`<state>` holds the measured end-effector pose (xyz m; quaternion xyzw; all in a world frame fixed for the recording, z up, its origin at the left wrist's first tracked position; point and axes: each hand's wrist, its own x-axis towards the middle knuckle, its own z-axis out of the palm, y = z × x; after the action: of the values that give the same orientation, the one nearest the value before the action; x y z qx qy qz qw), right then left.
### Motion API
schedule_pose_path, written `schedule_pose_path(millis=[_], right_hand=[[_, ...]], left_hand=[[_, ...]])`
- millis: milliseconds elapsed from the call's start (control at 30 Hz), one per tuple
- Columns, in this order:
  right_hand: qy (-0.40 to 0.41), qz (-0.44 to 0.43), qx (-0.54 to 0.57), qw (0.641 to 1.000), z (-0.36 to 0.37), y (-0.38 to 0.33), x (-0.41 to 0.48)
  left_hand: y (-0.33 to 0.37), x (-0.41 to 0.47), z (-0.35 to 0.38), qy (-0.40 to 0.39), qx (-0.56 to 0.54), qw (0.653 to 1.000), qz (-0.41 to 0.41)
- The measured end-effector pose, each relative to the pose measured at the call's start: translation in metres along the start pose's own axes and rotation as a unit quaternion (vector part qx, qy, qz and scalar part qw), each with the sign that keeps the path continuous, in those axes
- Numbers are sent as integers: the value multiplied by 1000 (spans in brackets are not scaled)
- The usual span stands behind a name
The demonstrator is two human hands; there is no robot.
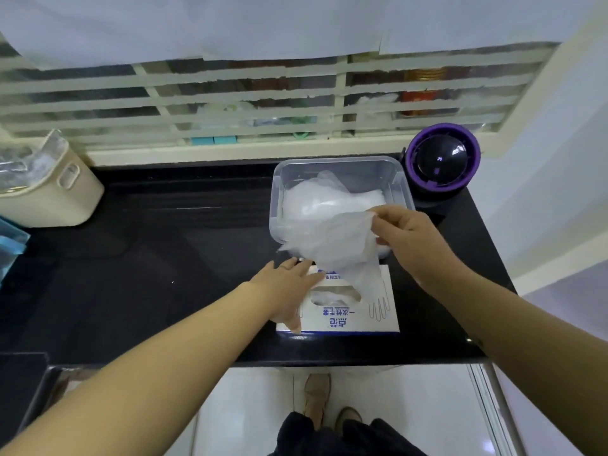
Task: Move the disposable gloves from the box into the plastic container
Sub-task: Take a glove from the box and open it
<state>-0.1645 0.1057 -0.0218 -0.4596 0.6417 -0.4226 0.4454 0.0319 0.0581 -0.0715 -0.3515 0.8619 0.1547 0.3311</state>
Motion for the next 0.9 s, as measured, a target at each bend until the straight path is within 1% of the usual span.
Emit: schedule_pose_path(millis=[33, 100, 167, 233, 267, 300, 333, 367, 400, 433, 467, 533, 567, 633, 667, 733, 767, 833, 900], right_hand=[[-26, 63, 82, 994, -4, -1, 0], [-50, 161, 237, 957, -10, 0, -3], [-53, 220, 333, 915, -14, -1, -6], [-83, 259, 378, 885, -12, -2, -10], [-104, 275, 384, 875, -8, -2, -13], [-124, 285, 386, 869, -3, -3, -15], [-142, 288, 386, 865, 2, -5, -16], [-153, 286, 388, 863, 5, -7, -17], [-158, 280, 393, 861, 8, -9, -16], [-163, 272, 406, 857, 9, -11, -15], [-160, 267, 416, 854, 10, -13, -14], [-160, 250, 427, 854, 12, -17, -11], [-160, 241, 428, 856, 12, -18, -9], [-130, 237, 435, 859, 13, -18, -4], [-109, 242, 443, 857, 11, -16, 0], [-81, 236, 456, 854, 5, -14, 7], [-82, 223, 459, 856, 0, -14, 11], [-95, 196, 445, 868, -6, -15, 14], [-102, 174, 398, 895, -8, -21, 15]], left_hand=[[-1, -2, -2, 8, -21, 1000, 5], [-6, -10, -13, 31, -129, 991, 21], [-9, -23, -32, 45, -271, 959, 66], [-8, -41, -50, 50, -380, 918, 99], [-6, -48, -58, 57, -435, 891, 113], [-5, -53, -64, 63, -505, 852, 125], [-3, -55, -69, 66, -582, 799, 134], [-1, -55, -71, 67, -657, 738, 136], [0, -53, -75, 74, -718, 679, 135], [1, -50, -78, 85, -760, 632, 126], [2, -48, -80, 94, -789, 596, 114], [3, -44, -86, 110, -821, 553, 92], [3, -41, -90, 115, -829, 540, 85], [1, -36, -95, 129, -836, 527, 77], [-1, -35, -98, 140, -834, 528, 73], [-7, -32, -102, 163, -821, 543, 67], [-12, -31, -105, 171, -815, 549, 67], [-18, -31, -106, 178, -815, 547, 70], [-22, -31, -108, 180, -819, 538, 88]])
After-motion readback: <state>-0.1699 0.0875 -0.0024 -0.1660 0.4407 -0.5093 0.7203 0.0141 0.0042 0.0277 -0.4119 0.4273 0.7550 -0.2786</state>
